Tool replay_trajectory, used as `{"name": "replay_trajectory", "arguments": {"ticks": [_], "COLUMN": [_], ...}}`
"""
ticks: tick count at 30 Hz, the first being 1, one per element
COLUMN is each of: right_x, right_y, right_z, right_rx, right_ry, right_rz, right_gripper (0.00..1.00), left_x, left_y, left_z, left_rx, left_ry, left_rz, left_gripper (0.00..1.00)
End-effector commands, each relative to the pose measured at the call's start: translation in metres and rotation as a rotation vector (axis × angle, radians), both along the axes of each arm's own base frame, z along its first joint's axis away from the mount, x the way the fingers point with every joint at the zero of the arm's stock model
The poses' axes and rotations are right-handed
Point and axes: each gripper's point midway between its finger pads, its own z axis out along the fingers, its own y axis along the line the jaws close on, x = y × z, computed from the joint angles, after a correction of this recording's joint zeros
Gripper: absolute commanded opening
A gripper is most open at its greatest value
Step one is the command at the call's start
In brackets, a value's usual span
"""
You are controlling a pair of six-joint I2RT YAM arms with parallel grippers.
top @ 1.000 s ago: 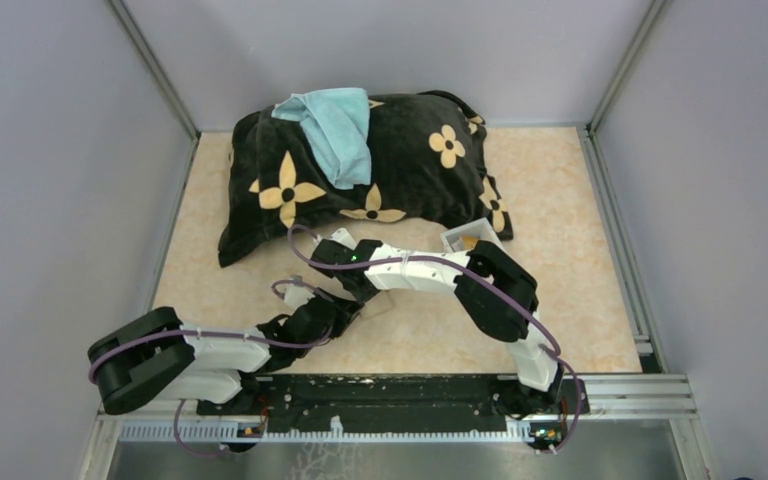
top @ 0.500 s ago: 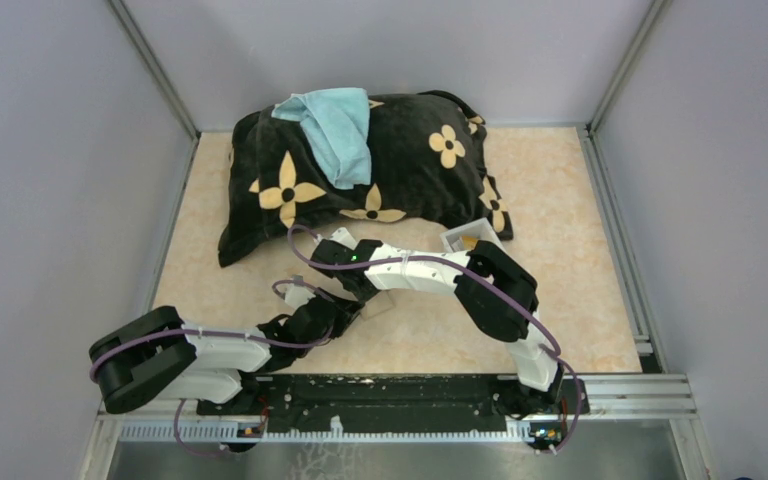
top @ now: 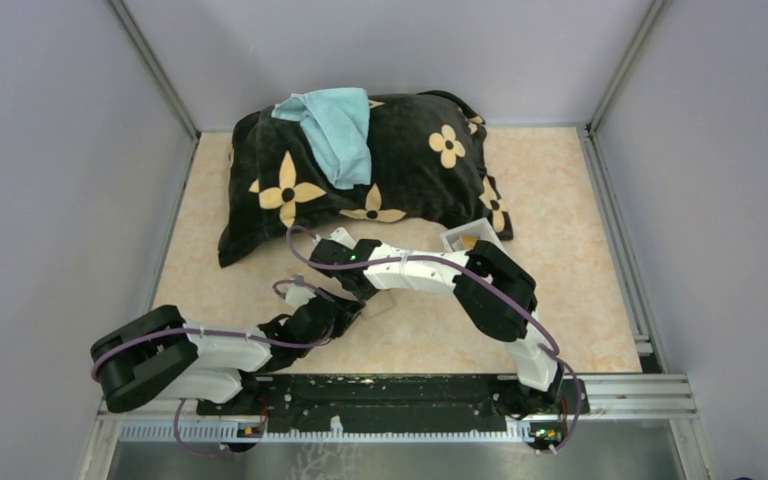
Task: Put the credit cards into the card holder
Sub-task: Close the card holder at the center of the board.
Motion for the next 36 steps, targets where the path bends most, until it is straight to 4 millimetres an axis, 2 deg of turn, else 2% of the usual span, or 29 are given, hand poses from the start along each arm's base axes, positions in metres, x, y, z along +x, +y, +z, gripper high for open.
{"name": "replay_trajectory", "arguments": {"ticks": [1, 16, 36], "right_x": [0.0105, 0.0117, 0.0051], "right_y": [0.0126, 0.0196, 0.0155], "right_z": [0.0163, 0.0224, 0.0205], "right_rx": [0.042, 0.075, 0.092], "right_ry": [-0.040, -0.043, -0.012], "right_rz": [0.005, 0.030, 0.042], "right_gripper": [0.06, 0.05, 0.06], "left_x": [-0.0251, -0.0217, -0.0179], "left_y": [0.0323, 0.0330, 0.0308], "left_z": [-0.0487, -0.0483, -0.0481], "left_rx": [0.201, 0.203, 0.210], "left_ry": [0.110, 0.108, 0.106], "left_rz": [-0.048, -0.048, -0.048], "left_gripper": [0.38, 0.38, 0.38]}}
